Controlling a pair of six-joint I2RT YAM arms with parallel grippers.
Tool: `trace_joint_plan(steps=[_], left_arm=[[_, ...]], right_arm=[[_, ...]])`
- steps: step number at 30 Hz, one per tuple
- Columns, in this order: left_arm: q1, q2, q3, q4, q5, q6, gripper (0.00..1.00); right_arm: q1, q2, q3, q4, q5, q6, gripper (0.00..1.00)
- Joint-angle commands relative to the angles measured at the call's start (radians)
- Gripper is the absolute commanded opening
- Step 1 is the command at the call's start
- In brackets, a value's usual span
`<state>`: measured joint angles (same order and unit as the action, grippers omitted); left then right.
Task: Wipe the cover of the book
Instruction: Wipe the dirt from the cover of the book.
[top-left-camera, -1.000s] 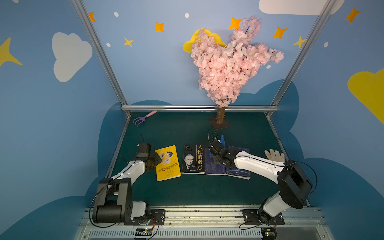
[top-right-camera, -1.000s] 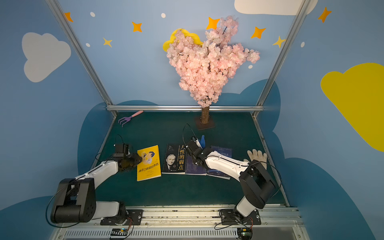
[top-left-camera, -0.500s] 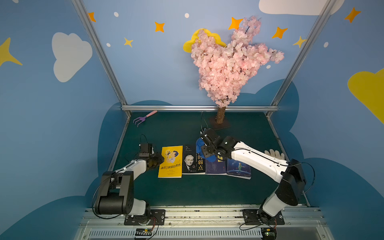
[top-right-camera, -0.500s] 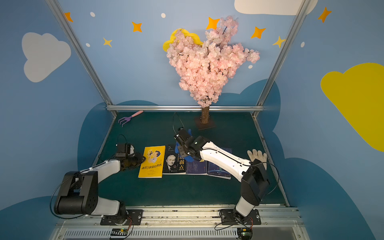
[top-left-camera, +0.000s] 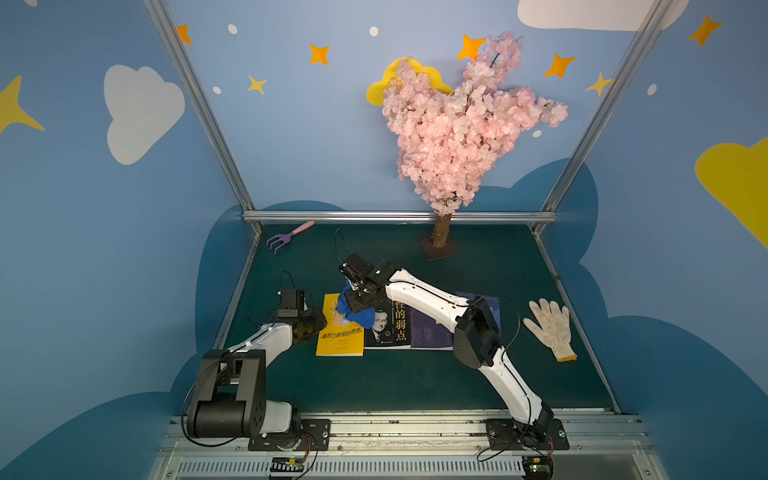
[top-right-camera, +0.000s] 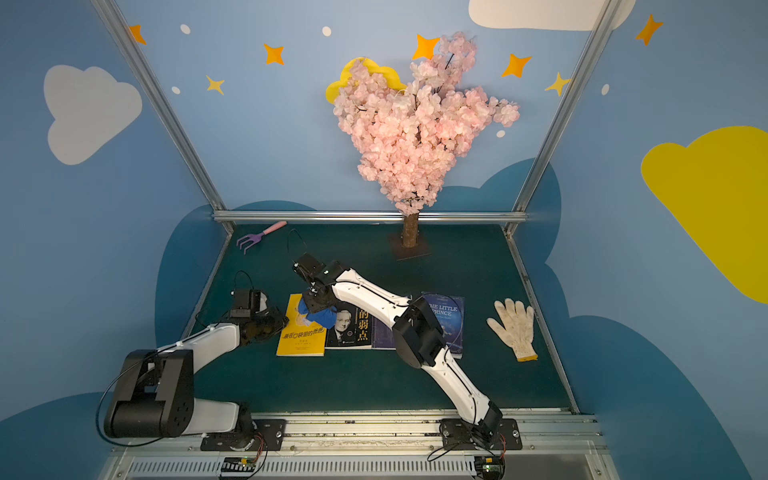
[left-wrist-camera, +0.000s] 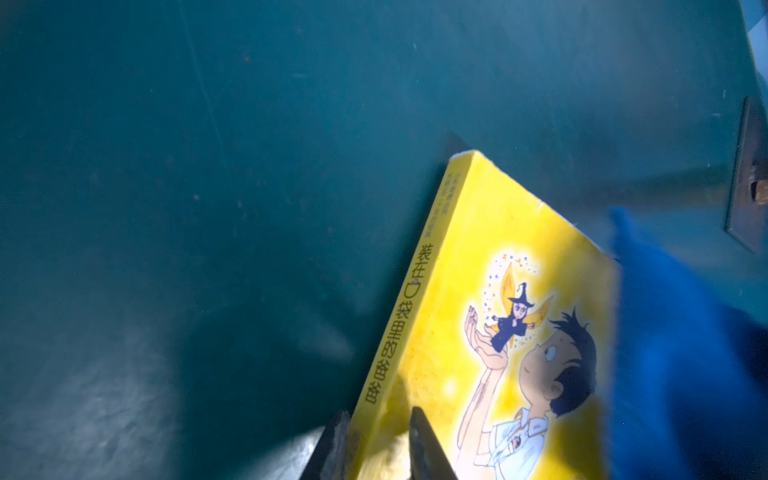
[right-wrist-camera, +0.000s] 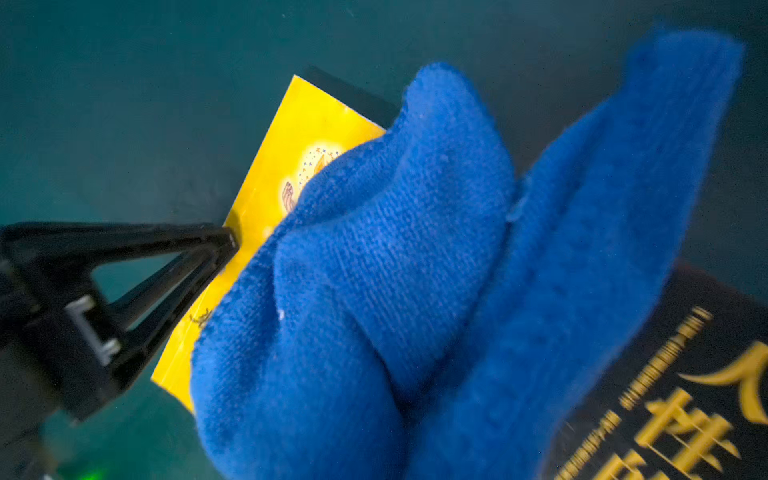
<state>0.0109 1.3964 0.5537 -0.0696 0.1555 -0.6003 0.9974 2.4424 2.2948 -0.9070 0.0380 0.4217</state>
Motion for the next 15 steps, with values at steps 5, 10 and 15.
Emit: trace_joint_plan(steps=[5, 10, 15], left_arm=[[-0.002, 0.026, 0.009, -0.01, 0.022, 0.021, 0.22], [-0.002, 0.044, 0.02, -0.015, 0.033, 0.023, 0.21], [-0.002, 0.043, 0.02, -0.016, 0.033, 0.022, 0.2]], right_arm=[[-0.04, 0.167, 0.066, 0.081, -0.032, 0.118, 0.0], [-0.049, 0.208, 0.053, 0.058, -0.15, 0.19, 0.0], [0.01, 0.152, -0.087, -0.012, -0.195, 0.159, 0.0]])
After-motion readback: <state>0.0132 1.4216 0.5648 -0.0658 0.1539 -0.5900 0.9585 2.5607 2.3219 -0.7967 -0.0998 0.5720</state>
